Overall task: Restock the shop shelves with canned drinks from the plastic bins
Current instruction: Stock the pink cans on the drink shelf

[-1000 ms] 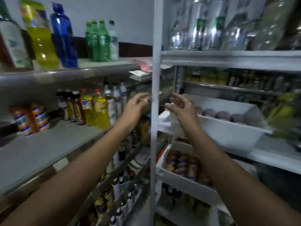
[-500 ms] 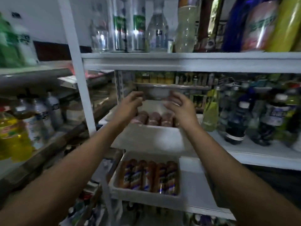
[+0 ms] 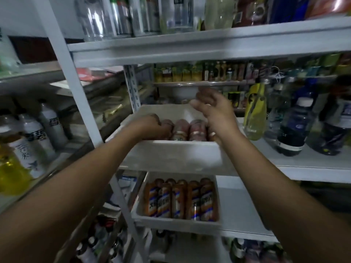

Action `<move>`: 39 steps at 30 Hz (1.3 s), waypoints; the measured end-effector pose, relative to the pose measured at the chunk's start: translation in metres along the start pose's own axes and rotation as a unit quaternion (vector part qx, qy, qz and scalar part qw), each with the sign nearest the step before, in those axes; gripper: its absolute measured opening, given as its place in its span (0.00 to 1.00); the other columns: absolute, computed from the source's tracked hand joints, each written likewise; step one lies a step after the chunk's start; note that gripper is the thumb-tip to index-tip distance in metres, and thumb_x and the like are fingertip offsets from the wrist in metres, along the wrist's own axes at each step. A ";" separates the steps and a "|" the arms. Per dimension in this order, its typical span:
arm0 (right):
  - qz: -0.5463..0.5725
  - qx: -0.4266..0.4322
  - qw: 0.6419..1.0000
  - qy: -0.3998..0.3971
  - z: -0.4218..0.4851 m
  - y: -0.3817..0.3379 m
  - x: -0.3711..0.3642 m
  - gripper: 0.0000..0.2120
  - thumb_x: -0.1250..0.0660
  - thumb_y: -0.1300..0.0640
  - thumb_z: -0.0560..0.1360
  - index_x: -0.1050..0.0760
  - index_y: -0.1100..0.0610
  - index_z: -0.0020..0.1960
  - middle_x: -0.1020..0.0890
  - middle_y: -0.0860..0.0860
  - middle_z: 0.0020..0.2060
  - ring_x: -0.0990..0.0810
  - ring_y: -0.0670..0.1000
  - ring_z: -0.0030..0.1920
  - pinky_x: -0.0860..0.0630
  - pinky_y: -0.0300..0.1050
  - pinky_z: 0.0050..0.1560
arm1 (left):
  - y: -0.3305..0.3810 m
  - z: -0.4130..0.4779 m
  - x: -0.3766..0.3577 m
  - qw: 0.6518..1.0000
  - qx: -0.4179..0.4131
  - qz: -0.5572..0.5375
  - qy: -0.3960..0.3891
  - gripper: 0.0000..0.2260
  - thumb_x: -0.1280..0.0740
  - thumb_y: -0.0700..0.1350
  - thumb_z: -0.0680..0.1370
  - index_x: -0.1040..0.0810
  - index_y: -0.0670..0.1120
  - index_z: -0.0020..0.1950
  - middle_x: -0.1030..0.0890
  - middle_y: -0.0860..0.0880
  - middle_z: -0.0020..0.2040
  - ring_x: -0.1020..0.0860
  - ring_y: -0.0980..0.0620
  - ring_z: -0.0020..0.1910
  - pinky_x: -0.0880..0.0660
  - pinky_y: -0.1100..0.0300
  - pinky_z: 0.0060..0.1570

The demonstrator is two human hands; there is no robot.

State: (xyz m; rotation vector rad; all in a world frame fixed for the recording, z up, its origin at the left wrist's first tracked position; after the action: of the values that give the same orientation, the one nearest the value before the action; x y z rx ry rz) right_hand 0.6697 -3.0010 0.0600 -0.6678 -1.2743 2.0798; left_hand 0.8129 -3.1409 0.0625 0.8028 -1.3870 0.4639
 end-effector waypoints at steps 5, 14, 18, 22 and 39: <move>-0.005 0.010 1.000 0.004 0.000 0.000 0.001 0.26 0.23 0.61 0.72 0.25 0.57 0.69 0.18 0.51 0.61 0.19 0.42 0.59 0.22 0.42 0.62 | 0.030 -0.008 0.001 0.993 -0.023 0.110 -0.038 0.26 0.37 0.58 0.81 0.35 0.47 0.76 0.31 0.40 0.74 0.31 0.40 0.72 0.33 0.54 0.65; -0.012 0.008 1.000 0.007 -0.002 0.000 0.000 0.26 0.23 0.60 0.72 0.25 0.56 0.69 0.18 0.53 0.60 0.20 0.46 0.61 0.22 0.44 0.63 | -0.009 -0.001 0.020 0.986 -0.010 -0.137 0.091 0.17 0.23 0.56 0.70 0.19 0.47 0.52 0.16 0.46 0.45 0.16 0.46 0.42 0.16 0.47 0.44; -0.032 0.005 0.999 0.005 -0.004 0.000 -0.001 0.26 0.22 0.58 0.72 0.24 0.55 0.68 0.17 0.51 0.58 0.19 0.47 0.60 0.22 0.49 0.64 | -0.017 -0.010 0.034 0.940 -0.055 -0.302 0.149 0.23 0.20 0.50 0.69 0.22 0.47 0.60 0.19 0.49 0.50 0.18 0.49 0.48 0.16 0.49 0.46; -0.033 0.002 0.999 0.002 -0.009 -0.002 0.000 0.25 0.24 0.60 0.73 0.24 0.56 0.68 0.16 0.51 0.57 0.18 0.47 0.58 0.22 0.50 0.64 | -0.023 -0.017 0.040 0.846 -0.056 -0.515 0.126 0.24 0.19 0.42 0.69 0.23 0.45 0.61 0.18 0.45 0.56 0.17 0.46 0.52 0.17 0.50 0.46; 0.019 -0.032 0.981 -0.188 -0.034 -0.036 -0.049 0.25 0.25 0.58 0.73 0.25 0.54 0.69 0.17 0.50 0.60 0.18 0.49 0.61 0.19 0.49 0.60 | -0.033 -0.059 0.069 0.739 -0.201 -0.640 0.057 0.20 0.26 0.31 0.71 0.21 0.47 0.58 0.16 0.47 0.53 0.17 0.47 0.52 0.20 0.50 0.49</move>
State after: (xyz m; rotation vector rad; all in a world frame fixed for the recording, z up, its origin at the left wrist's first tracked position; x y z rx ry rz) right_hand 0.7357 -3.0028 0.0838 -0.3341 -1.5475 2.2792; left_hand 0.8875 -3.1301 0.1235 1.1239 -0.5066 -0.8377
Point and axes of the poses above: each hand's wrist, its own z-axis towards the middle knuckle, its own x-axis out of the back of the hand, y = z × x, the point moved 3 cm from there along z, towards the middle knuckle
